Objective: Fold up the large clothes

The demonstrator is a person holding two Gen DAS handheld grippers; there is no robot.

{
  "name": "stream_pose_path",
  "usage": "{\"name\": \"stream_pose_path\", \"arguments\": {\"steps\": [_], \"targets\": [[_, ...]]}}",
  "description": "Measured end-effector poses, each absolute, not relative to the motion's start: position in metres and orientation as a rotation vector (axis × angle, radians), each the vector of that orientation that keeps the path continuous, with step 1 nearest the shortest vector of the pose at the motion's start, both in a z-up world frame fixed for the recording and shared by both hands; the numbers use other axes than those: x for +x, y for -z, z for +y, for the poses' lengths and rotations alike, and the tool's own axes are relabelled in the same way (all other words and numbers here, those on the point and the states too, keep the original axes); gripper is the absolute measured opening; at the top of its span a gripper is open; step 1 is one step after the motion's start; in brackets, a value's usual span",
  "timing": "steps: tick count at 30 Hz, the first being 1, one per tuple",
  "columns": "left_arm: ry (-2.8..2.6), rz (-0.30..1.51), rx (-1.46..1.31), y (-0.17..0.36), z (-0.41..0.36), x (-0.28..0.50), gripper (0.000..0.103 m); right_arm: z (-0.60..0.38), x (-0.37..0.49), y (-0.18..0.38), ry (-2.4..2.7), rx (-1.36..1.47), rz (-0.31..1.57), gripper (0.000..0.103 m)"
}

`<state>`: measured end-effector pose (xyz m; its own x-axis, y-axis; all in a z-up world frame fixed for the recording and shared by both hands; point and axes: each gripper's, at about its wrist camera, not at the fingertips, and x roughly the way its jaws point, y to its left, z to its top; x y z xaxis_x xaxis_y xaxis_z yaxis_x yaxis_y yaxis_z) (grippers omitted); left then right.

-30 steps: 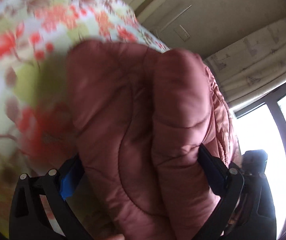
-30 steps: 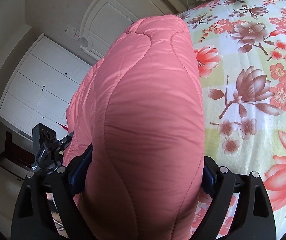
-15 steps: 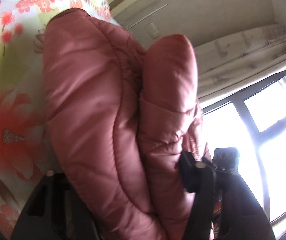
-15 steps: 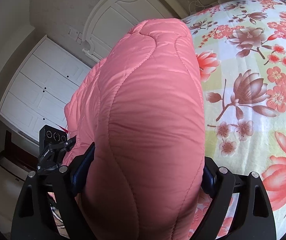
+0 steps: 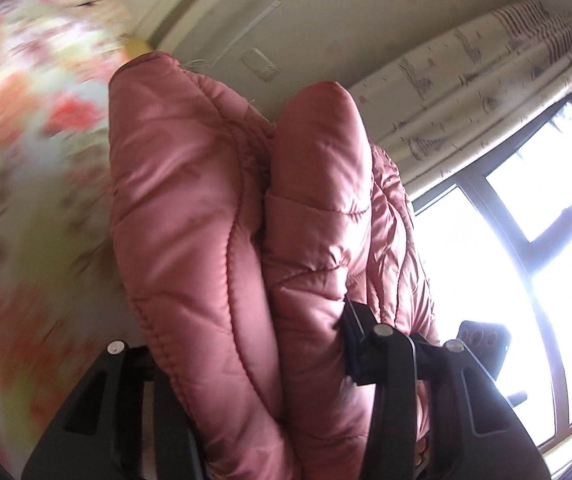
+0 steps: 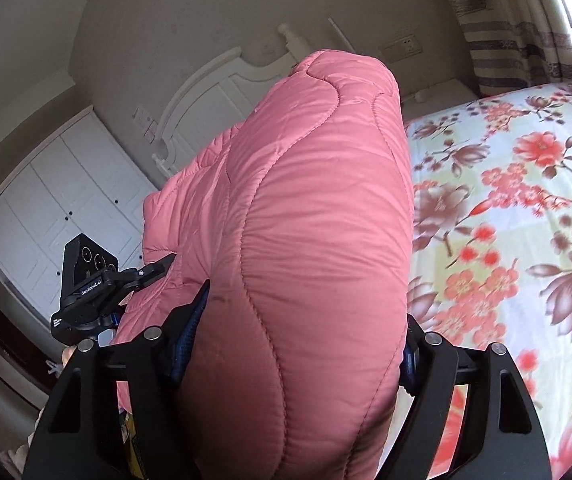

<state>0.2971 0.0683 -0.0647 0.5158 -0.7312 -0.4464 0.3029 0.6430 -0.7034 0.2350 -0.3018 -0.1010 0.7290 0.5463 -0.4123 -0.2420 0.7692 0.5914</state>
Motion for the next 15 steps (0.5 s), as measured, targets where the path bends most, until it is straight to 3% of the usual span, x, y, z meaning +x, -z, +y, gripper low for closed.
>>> {"name": "stream_pose_path", "arguments": {"steps": [8, 11, 15], "targets": [[0.706, 0.773, -0.533, 0.045, 0.004, 0.361, 0.041, -0.339, 0.278, 0.094, -0.359, 0.626, 0.578, 0.077], [0.671, 0.829, -0.549, 0.071, 0.002, 0.38, 0.042, -0.345, 0.296, 0.114, -0.328, 0.636, 0.629, 0.077], [0.659, 0.916, -0.648, 0.12, 0.004, 0.399, 0.059, -0.35, 0.297, 0.132, -0.304, 0.676, 0.692, 0.081]]}}
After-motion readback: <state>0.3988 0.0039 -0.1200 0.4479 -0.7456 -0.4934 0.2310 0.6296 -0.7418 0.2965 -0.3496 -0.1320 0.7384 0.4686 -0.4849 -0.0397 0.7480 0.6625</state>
